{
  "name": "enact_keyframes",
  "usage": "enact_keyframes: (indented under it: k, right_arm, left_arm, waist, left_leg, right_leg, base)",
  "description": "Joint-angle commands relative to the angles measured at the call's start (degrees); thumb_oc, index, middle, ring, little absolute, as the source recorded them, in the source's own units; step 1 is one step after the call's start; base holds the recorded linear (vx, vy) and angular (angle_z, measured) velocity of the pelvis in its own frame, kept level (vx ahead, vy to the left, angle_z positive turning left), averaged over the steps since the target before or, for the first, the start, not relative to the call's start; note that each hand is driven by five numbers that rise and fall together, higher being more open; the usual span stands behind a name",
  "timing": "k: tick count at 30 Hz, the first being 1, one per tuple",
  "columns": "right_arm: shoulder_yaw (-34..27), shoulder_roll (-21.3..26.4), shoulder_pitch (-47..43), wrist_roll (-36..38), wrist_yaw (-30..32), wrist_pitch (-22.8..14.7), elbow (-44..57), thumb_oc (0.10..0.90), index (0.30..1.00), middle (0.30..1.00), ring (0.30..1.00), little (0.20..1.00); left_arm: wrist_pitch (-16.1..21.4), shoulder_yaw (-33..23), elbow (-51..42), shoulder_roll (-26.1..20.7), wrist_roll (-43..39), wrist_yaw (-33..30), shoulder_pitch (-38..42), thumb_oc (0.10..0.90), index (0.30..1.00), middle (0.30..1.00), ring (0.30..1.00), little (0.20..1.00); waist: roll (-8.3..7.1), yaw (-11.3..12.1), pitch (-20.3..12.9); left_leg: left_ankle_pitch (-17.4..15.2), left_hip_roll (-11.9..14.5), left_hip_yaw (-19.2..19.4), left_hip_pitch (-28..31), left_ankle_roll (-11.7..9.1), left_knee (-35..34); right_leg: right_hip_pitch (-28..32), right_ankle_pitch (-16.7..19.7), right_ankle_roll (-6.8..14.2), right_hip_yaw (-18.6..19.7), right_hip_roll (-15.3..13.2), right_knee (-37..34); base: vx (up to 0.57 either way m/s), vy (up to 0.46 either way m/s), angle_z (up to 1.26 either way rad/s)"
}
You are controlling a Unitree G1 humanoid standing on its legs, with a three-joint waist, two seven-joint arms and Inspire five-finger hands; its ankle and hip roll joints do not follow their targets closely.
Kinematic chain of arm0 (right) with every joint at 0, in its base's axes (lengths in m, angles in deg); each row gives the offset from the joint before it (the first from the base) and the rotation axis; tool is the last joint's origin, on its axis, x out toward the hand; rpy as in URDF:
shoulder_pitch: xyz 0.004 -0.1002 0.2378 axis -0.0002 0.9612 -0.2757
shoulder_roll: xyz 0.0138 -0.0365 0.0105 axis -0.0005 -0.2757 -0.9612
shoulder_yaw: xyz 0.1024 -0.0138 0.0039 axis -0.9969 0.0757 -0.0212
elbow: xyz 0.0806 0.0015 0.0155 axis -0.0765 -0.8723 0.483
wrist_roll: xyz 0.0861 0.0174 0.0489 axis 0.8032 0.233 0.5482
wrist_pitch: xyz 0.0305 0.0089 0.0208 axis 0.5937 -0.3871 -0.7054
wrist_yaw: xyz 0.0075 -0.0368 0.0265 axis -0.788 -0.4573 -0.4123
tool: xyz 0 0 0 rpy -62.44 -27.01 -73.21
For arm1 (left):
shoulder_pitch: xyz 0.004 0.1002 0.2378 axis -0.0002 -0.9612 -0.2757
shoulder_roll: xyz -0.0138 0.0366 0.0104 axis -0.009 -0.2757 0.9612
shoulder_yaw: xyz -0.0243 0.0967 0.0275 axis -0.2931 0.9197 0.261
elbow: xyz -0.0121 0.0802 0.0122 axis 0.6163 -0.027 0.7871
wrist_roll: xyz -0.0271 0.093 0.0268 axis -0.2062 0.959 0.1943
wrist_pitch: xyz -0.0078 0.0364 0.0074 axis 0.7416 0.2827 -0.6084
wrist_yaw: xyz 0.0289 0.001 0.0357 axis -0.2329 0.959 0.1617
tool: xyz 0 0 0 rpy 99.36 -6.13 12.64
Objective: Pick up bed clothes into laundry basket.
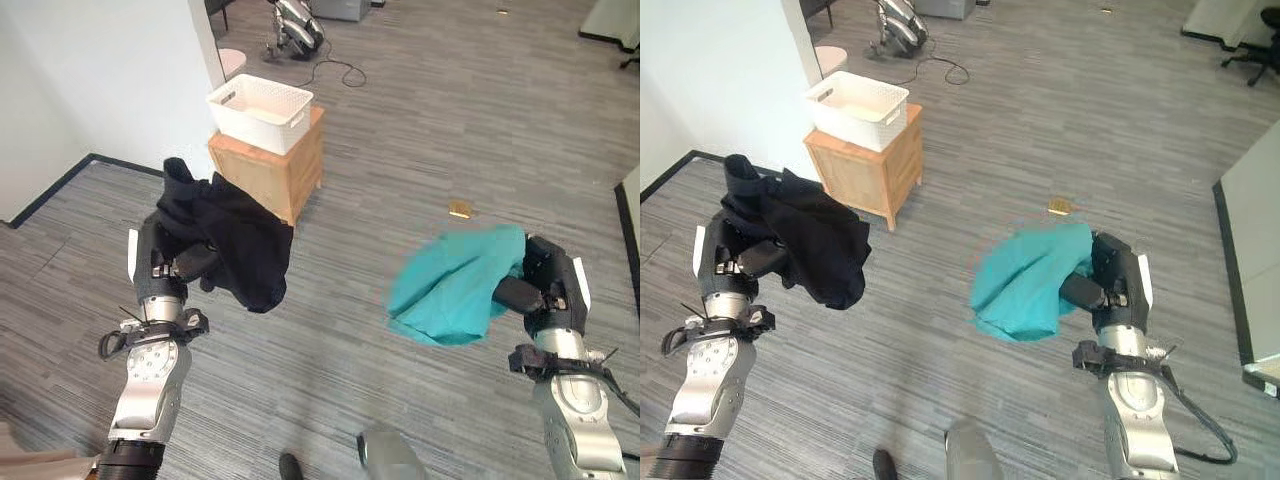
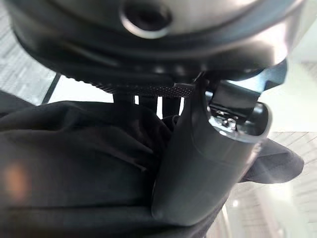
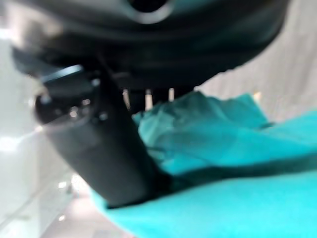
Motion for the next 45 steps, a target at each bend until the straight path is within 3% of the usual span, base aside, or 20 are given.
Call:
enact_keyframes:
  k: [1, 6, 9, 11, 13, 14, 16, 17, 19, 22, 24, 26, 28, 31, 33, 34, 37, 40, 41, 45]
  right_arm:
    - [-4.6, 0.7, -6.3, 0.8, 1.9, -7.2, 3.1, 0.400, 0.300, 0.300, 0.300, 0.300]
    - [-4.4, 2.1, -5.3, 0.6, 2.1, -7.1, 3.5, 0.400, 0.300, 0.300, 0.300, 0.300]
    - [-4.3, 3.9, -5.6, -0.2, 2.3, -7.0, 3.4, 0.400, 0.300, 0.300, 0.300, 0.300]
    - [-4.1, 5.3, -5.7, 2.1, 1.3, -6.5, 3.3, 0.400, 0.300, 0.300, 0.300, 0.300]
    - [-4.0, 6.9, -8.4, 5.2, 2.0, -8.0, 3.0, 0.400, 0.300, 0.300, 0.300, 0.300]
    - [-4.1, 6.9, -8.5, 5.4, 1.9, -8.1, 2.9, 0.400, 0.300, 0.300, 0.300, 0.300]
    - [-4.2, 8.2, -9.8, 6.0, 4.0, -8.6, 1.9, 0.400, 0.300, 0.300, 0.300, 0.300]
    - [-3.8, 9.8, -10.6, 5.9, 4.7, -8.0, 0.9, 0.400, 0.300, 0.300, 0.300, 0.300]
    - [-3.1, 11.1, -11.8, 6.0, 4.0, -7.8, 0.9, 0.400, 0.300, 0.300, 0.300, 0.300]
    - [-2.6, 12.4, -12.0, 6.0, 3.5, -7.7, 0.7, 0.400, 0.300, 0.300, 0.300, 0.300]
    - [-1.8, 12.7, -12.3, 5.2, 2.8, -7.3, 0.2, 0.400, 0.300, 0.300, 0.300, 0.300]
    - [-1.2, 12.4, -13.0, 5.4, 2.6, -7.1, -0.1, 0.400, 0.300, 0.300, 0.300, 0.300]
    - [-1.0, 11.9, -13.5, 5.7, 2.0, -6.8, 0.1, 0.400, 0.300, 0.300, 0.300, 0.300]
    - [-1.1, 11.7, -13.1, 5.1, 0.6, -5.9, 1.4, 0.400, 0.300, 0.300, 0.300, 0.300]
    - [-0.9, 11.4, -12.7, 4.5, 0.7, -5.5, 0.8, 0.400, 0.300, 0.300, 0.300, 0.300]
    - [-1.0, 10.5, -12.7, 4.7, 0.2, -5.5, 1.0, 0.400, 0.300, 0.300, 0.300, 0.300]
    - [-0.8, 10.3, -13.2, 3.5, -0.2, -5.5, 0.8, 0.400, 0.300, 0.300, 0.300, 0.300]
    - [-1.1, 10.1, -12.8, 3.0, -0.1, -4.9, 0.9, 0.400, 0.300, 0.300, 0.300, 0.300]
    - [-2.3, 9.9, -11.6, 3.3, 0.1, -4.9, 0.7, 0.400, 0.300, 0.300, 0.300, 0.300]
    - [-5.2, 8.5, -8.9, 4.3, 1.1, -5.3, -0.1, 0.400, 0.300, 0.300, 0.300, 0.300]
  left_arm:
    - [8.1, -2.6, -6.3, -3.1, -1.0, 1.1, 8.1, 0.400, 0.300, 0.300, 0.300, 0.300]
    - [8.0, 0.1, -4.6, -1.1, -2.0, 2.0, 9.4, 0.400, 0.300, 0.300, 0.300, 0.300]
    - [8.3, 1.3, -4.3, 0.2, -2.6, 2.3, 9.6, 0.400, 0.300, 0.300, 0.300, 0.300]
    - [7.9, 1.9, -1.7, 3.3, -6.8, 3.6, 9.0, 0.400, 0.300, 0.300, 0.300, 0.300]
    - [8.1, 1.9, -0.8, 4.5, -8.6, 2.9, 9.6, 0.400, 0.300, 0.300, 0.300, 0.300]
    - [8.2, 1.9, -0.8, 4.4, -8.7, 2.9, 9.8, 0.400, 0.300, 0.300, 0.300, 0.300]
    - [8.2, 3.4, 0.2, 4.2, -8.8, 2.8, 11.2, 0.400, 0.300, 0.300, 0.300, 0.300]
    - [8.3, 3.7, 1.7, 4.3, -9.0, 2.4, 11.6, 0.400, 0.300, 0.300, 0.300, 0.300]
    - [8.4, 3.9, 2.5, 4.7, -9.6, 2.3, 10.9, 0.400, 0.300, 0.300, 0.300, 0.300]
    - [8.3, 4.2, 3.0, 5.2, -9.9, 2.2, 9.8, 0.400, 0.300, 0.300, 0.300, 0.300]
    - [8.0, 3.3, 3.1, 5.3, -8.8, 2.0, 7.8, 0.400, 0.300, 0.300, 0.300, 0.300]
    - [7.7, 1.7, 3.4, 5.1, -7.6, 1.3, 6.3, 0.400, 0.300, 0.300, 0.300, 0.300]
    - [7.4, -0.5, 3.3, 4.6, -6.4, 0.8, 4.4, 0.400, 0.300, 0.300, 0.300, 0.300]
    - [7.3, -3.4, 2.8, 4.3, -5.5, 0.8, 1.1, 0.400, 0.300, 0.300, 0.300, 0.300]
    - [7.1, -3.2, 2.9, 4.1, -4.5, 0.2, 1.1, 0.400, 0.300, 0.300, 0.300, 0.300]
    - [6.8, -3.9, 2.4, 3.8, -3.6, 0.2, 0.8, 0.400, 0.300, 0.300, 0.300, 0.300]
    - [7.2, -4.3, 1.6, 2.0, -2.9, 0.3, 0.8, 0.400, 0.300, 0.300, 0.300, 0.300]
    - [7.1, -4.1, 1.4, 1.0, -2.4, 0.5, 1.8, 0.400, 0.300, 0.300, 0.300, 0.300]
    - [7.1, -3.4, 1.4, 0.9, -2.6, 0.9, 3.1, 0.400, 0.300, 0.300, 0.300, 0.300]
    - [6.7, -2.2, 2.0, 2.2, -3.7, 1.7, 3.7, 0.400, 0.300, 0.300, 0.300, 0.300]
  waist:
    - [-1.58, -3.0, -2.8]
    - [-0.65, -6.2, -3.2]
    - [0.18, -7.4, -3.5]
    - [0.92, -7.3, -4.9]
    - [-1.27, -5.7, -4.7]
    - [-1.37, -5.8, -4.6]
    - [-4.08, -3.6, -3.6]
    - [-4.71, -1.4, -2.9]
    - [-5.08, 0.4, -2.8]
    - [-5.54, 2.0, -2.9]
    - [-4.70, 4.3, -3.2]
    - [-4.55, 5.3, -3.9]
    - [-4.65, 6.4, -5.0]
    - [-4.79, 7.4, -7.5]
    - [-5.31, 8.3, -8.2]
    - [-6.10, 8.2, -8.6]
    - [-5.26, 7.5, -7.1]
    - [-3.90, 6.4, -5.9]
    - [-3.19, 5.1, -5.0]
    - [-3.23, 2.4, -4.7]
  left_leg:
    - [-13.3, 0.1, -1.1, 9.4, -4.8, 3.7]
    - [-16.4, 1.2, -1.6, 16.1, -8.0, 4.0]
    - [-14.8, 2.6, -2.3, 17.3, -9.3, 7.3]
    - [1.8, 6.3, -3.8, 12.3, -13.8, 24.1]
    - [10.6, 10.1, -2.0, 3.1, -14.9, 41.1]
    - [10.7, 10.1, -2.2, 2.7, -14.9, 41.5]
    - [8.0, 11.2, -0.1, -3.5, -13.5, 47.9]
    - [4.5, 10.7, 0.7, -8.9, -13.3, 47.8]
    - [2.5, 9.3, 1.0, -13.7, -12.4, 42.2]
    - [3.3, 8.2, 0.0, -17.4, -11.4, 32.5]
    - [6.8, 5.0, -5.5, -19.0, -10.9, 13.4]
    - [8.2, 5.4, -5.9, -19.4, -10.9, 5.5]
    - [9.9, 6.0, -5.3, -19.3, -11.1, 1.9]
    - [10.2, 6.4, 1.2, -17.5, -9.9, 3.4]
    - [10.2, 5.6, 1.7, -17.2, -9.3, 3.4]
    - [7.5, 3.5, 3.9, -14.6, -7.4, 3.5]
    - [5.7, 3.8, 6.7, -10.0, -6.1, 2.3]
    - [4.9, 4.4, 8.4, -6.9, -6.2, 0.7]
    - [3.9, 4.2, 7.7, -4.6, -6.6, -0.3]
    - [1.4, 3.2, 5.2, -1.7, -7.3, -1.1]
  right_leg:
    - [-0.2, 10.8, 1.3, -0.8, -1.2, -18.0]
    - [0.5, 14.1, 2.3, -6.8, -2.4, -33.6]
    - [0.4, 14.3, 1.5, -9.3, -2.1, -30.3]
    - [5.5, 10.7, -3.7, -7.3, 2.1, -27.1]
    - [10.8, 7.7, -8.1, -7.0, 3.2, -28.0]
    - [10.7, 8.0, -8.2, -7.0, 3.1, -28.2]
    - [14.5, 5.9, -10.3, -5.3, 3.3, -29.8]
    - [18.6, 4.5, -11.0, -3.1, 4.4, -31.3]
    - [22.1, 4.0, -10.3, -2.0, 4.4, -33.0]
    - [24.8, 3.5, -9.8, -0.4, 4.2, -34.6]
    - [28.9, 1.5, -9.3, 1.9, 6.3, -36.0]
    - [31.9, -0.1, -9.0, 3.0, 6.8, -36.7]
    - [35.0, -1.6, -8.5, 4.7, 6.7, -37.4]
    - [39.4, -3.9, -6.8, 4.9, 4.2, -36.6]
    - [38.6, -2.1, -5.6, 4.8, 2.6, -33.7]
    - [35.1, 5.8, -1.6, 4.6, 0.9, -23.6]
    - [27.0, 12.0, 1.5, 3.7, 1.3, -12.9]
    - [21.4, 11.5, 0.6, 0.4, 0.5, -11.9]
    - [18.2, 8.9, -0.6, -1.6, -0.1, -14.1]
    - [16.2, 4.6, -2.0, 0.9, 0.4, -24.3]
  base:
    - [0.54, -0.130, -0.05]
    - [0.41, -0.172, 0.26]
    - [0.39, -0.259, 0.26]
    - [0.65, -0.534, 0.25]
    - [0.45, -0.508, -0.02]
    - [0.28, -0.417, -0.19]
    - [0.35, -0.379, -0.21]
    - [0.56, -0.356, -0.31]
    - [0.46, -0.176, -0.28]
    - [0.44, -0.049, -0.25]
    - [0.64, -0.007, -0.31]
    - [0.67, -0.031, -0.51]
    - [0.62, -0.005, -0.66]
    - [0.66, 0.083, -0.87]
    - [0.49, 0.114, -0.73]
    - [0.48, 0.067, -0.74]
    - [0.40, 0.076, -0.41]
    - [0.29, 0.092, 0.01]
    - [0.39, 0.097, 0.21]
    - [0.33, -0.018, 0.56]
